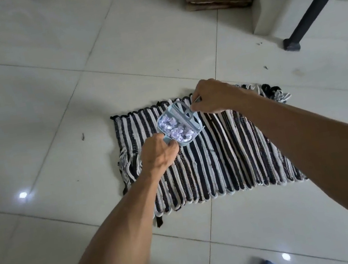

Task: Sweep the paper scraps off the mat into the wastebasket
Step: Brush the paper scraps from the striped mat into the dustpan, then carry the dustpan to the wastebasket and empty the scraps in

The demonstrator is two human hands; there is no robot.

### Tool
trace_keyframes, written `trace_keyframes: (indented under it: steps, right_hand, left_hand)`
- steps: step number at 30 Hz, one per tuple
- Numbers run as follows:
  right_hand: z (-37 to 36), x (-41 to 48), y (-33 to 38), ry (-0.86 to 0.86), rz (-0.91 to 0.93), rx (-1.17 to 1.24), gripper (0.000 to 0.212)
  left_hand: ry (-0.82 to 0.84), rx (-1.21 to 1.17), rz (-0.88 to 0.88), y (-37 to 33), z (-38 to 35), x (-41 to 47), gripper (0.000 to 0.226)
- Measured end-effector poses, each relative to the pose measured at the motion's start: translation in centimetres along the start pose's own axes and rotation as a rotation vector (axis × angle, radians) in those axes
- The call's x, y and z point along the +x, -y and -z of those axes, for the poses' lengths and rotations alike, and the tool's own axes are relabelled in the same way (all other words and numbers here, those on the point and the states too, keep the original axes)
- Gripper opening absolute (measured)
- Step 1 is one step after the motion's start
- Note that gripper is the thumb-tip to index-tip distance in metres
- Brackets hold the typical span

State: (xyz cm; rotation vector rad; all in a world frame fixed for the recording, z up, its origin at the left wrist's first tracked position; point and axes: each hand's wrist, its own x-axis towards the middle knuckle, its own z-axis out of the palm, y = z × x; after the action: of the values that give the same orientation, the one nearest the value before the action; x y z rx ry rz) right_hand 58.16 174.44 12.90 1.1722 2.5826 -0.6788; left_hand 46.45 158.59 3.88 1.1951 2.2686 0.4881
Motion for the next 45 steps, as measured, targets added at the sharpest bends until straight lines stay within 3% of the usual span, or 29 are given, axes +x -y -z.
trace_keyframes:
  steps: [6,15,23,28,40,45]
  right_hand:
    - [10.7,-6.0,5.5,0.077,-0.006,0.075,0.023]
    - [33.8,-18.8,14.3,0.062,-0.002,0.130,0.026]
    - [50.1,-28.5,19.2,0.003,0.021,0.106,0.024]
    - [55.3,-32.2,21.6,0.004,0.082,0.025,0.024]
    - [59.8,-36.2,27.4,-0.002,0.213,0.002,0.027]
    - [59.6,-36.3,30.8,0.045,0.277,-0.029,0.028]
  left_hand:
    - [0.003,-0.065,0.060,-5.3,11.0,-5.9,0.024]
    - [-0.023,-0.112,0.108,-18.4,31.6,-15.1,0.022]
    - [-0.086,-0.220,0.022,-28.8,44.5,-23.2,0.032]
    - [-0.157,-0.163,-0.049,-32.7,48.9,-27.4,0.036]
    - [-0.269,-0.243,0.071,-32.9,54.6,-33.5,0.040]
    - [-0.323,-0.268,0.198,-32.3,56.8,-36.1,0.048]
